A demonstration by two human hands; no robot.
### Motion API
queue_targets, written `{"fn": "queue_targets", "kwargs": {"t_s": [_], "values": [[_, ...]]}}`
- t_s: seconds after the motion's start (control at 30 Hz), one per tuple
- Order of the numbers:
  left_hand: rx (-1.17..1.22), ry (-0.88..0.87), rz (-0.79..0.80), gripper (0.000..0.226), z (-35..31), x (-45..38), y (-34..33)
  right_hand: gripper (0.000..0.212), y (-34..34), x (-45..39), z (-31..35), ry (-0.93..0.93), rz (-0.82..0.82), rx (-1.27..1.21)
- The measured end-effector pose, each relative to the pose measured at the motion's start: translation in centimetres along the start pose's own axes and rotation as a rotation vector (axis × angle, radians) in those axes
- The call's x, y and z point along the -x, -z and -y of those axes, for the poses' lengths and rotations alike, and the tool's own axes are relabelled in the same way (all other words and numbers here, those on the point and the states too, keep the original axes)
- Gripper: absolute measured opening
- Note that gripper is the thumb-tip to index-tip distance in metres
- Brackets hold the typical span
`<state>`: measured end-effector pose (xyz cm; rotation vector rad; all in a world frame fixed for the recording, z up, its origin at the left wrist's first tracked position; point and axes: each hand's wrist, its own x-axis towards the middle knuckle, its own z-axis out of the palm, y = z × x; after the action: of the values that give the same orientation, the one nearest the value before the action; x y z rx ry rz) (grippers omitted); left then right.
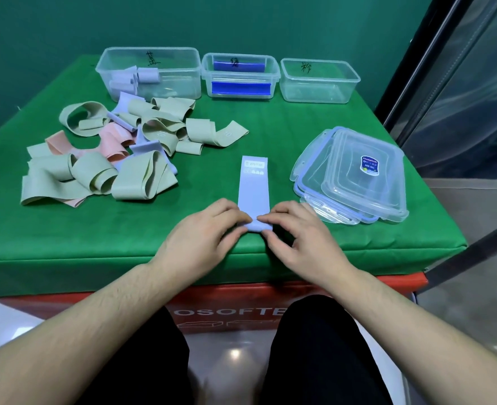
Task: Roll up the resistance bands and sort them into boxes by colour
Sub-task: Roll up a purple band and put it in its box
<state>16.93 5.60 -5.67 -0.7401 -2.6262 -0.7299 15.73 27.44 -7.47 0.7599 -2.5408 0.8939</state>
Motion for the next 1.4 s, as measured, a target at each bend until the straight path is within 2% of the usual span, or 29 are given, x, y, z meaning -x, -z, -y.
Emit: {"fn": "queue_targets", "kwargs": {"t_s": [0.17,0.33,0.53,0.7,0.83,1.1,1.4], "values": [[0.002,0.048,0.014,0.024,0.1,-0.5,0.1,0.025,0.1,-0.4,0.2,0.076,0.013,0.052],[0.068,0.068,-0.013,0.023,0.2,-0.6,0.1,0.02,-0.2,-0.7,0.3,0.018,-0.008,0.008],[-0.003,0.063,-0.025,0.021,0.2,-0.8,-0.1,0.023,0.1,-1.1,0.3,-0.025,0.007,0.024],[-0.03,0.065,0.041,0.024,0.3,-1.5,0.3,0.025,0.0,-1.8,0.5,0.03,0.007,0.098],[-0.026,0.091,0.066,0.029,0.2,-1.7,0.4,0.021,0.0,-2.3,0.3,-0.02,0.021,0.082],[-0.05,0.09,0.05,0.023,0.3,-2.0,0.3,0.029,0.1,-2.6,0.1,-0.027,0.021,0.137],[-0.069,0.052,0.024,0.026,-0.1,-0.1,0.6,0.024,0.7,-1.1,1.1,0.02,0.026,0.089]]}}
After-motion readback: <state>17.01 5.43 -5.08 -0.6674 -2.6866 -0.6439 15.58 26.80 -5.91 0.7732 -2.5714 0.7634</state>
